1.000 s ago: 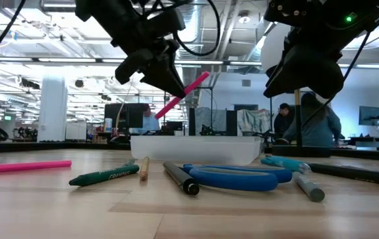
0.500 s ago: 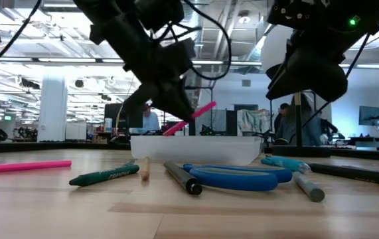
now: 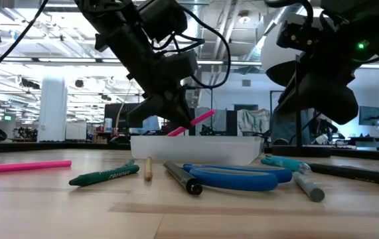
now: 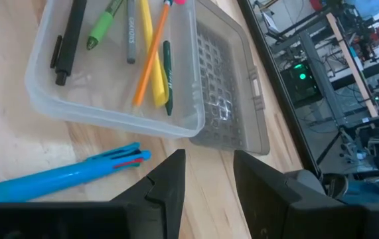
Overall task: Pick & place school supplies into a supply box
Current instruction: Put the pink pen into the gray supply box, then put the gray pen into the gray supply box
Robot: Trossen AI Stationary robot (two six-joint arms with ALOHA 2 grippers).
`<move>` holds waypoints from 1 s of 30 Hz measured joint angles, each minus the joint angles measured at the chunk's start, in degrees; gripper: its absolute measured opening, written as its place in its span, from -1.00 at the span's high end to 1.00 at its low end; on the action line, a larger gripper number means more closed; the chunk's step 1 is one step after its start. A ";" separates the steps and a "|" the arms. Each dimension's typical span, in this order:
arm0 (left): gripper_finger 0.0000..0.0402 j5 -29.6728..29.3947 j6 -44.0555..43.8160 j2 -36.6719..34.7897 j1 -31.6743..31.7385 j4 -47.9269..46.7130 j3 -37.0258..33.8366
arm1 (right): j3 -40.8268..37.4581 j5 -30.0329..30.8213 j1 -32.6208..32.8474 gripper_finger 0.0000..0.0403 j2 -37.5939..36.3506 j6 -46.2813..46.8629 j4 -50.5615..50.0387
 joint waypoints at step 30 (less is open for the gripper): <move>0.51 -19.36 -26.66 -11.88 -9.34 -50.24 8.42 | 9.43 -10.23 0.13 0.40 -0.06 11.92 -10.17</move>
